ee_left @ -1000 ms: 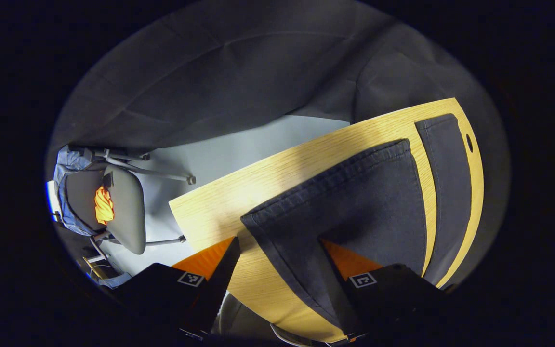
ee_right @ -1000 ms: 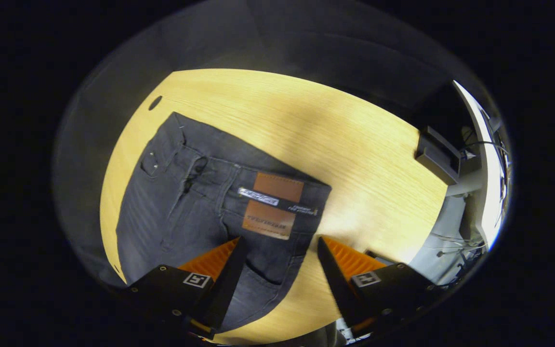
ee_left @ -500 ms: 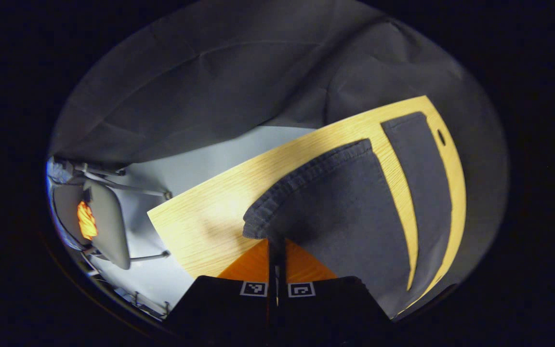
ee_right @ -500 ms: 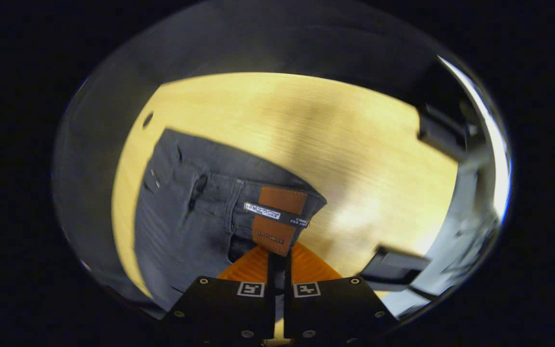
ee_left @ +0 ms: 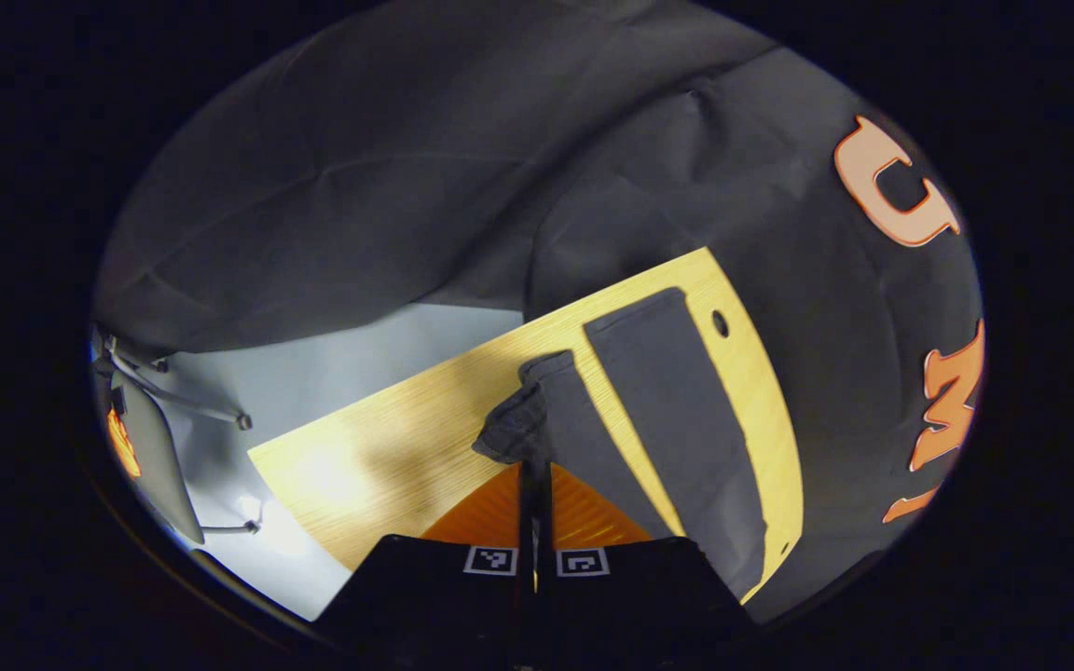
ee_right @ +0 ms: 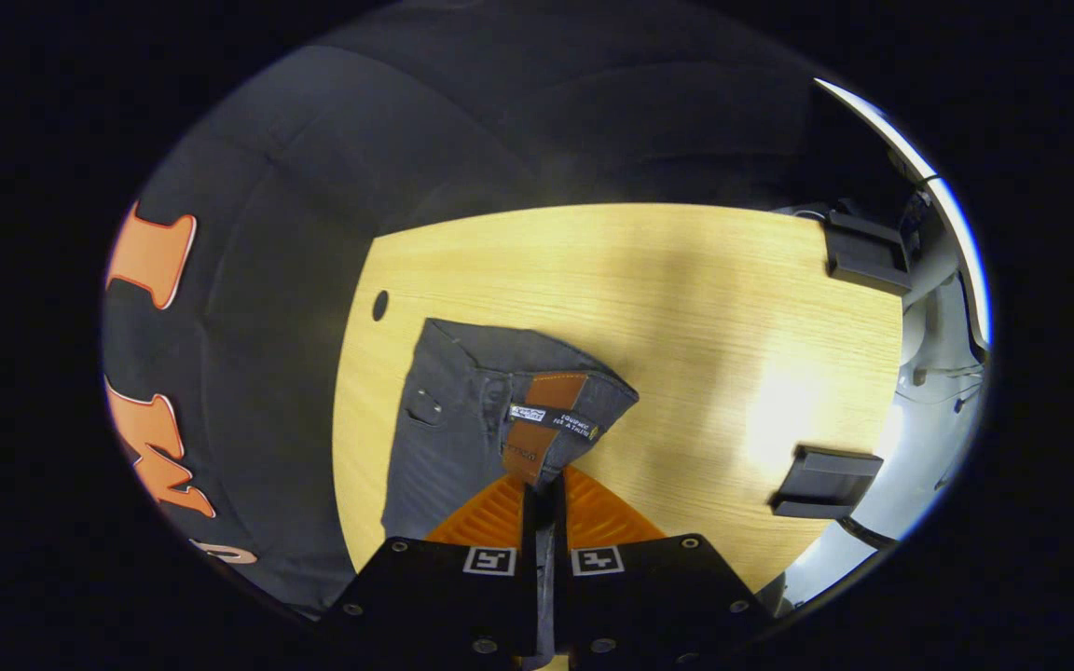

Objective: Grasp the waist and the cuffs of the jeans and fold them to make the two legs overlap; first hold the waist and fold one-third of the jeans toward the cuffs, then hold the cuffs and fold the remaining one-third in the same direction to finish folding.

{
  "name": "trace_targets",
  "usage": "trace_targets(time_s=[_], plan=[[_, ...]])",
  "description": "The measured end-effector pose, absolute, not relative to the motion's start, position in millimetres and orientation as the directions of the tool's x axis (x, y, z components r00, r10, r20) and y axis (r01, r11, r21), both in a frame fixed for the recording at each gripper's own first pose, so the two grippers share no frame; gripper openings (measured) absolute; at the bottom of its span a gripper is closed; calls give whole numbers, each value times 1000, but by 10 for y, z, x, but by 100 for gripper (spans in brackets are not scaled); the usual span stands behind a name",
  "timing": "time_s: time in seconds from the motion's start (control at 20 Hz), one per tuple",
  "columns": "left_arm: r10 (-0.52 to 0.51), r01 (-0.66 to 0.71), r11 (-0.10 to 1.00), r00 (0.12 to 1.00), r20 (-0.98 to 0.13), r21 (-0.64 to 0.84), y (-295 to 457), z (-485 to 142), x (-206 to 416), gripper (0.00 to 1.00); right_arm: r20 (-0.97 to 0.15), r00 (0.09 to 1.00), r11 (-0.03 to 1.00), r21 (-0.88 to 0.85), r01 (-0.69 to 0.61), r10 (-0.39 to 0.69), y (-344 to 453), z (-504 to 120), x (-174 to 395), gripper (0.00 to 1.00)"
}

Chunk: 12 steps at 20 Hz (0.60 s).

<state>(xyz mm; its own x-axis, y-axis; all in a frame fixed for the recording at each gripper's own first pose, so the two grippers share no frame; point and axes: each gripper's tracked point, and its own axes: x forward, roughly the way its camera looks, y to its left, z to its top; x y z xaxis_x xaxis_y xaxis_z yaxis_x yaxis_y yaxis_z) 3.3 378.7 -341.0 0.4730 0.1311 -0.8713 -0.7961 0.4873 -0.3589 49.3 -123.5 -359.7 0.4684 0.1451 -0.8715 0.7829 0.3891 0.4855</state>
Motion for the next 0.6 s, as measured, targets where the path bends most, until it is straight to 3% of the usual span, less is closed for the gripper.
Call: trace_targets(time_s=[0.4,0.6], plan=[[152,-724,604,515,-844,-333,3824,-3080,733,1,-846,500,392,531,752,186,-1098,-3370,1046,7],[140,-699,652,491,-860,-294,3828,-3195,1147,1,-837,502,386,546,743,217,-1025,-3371,1296,7]])
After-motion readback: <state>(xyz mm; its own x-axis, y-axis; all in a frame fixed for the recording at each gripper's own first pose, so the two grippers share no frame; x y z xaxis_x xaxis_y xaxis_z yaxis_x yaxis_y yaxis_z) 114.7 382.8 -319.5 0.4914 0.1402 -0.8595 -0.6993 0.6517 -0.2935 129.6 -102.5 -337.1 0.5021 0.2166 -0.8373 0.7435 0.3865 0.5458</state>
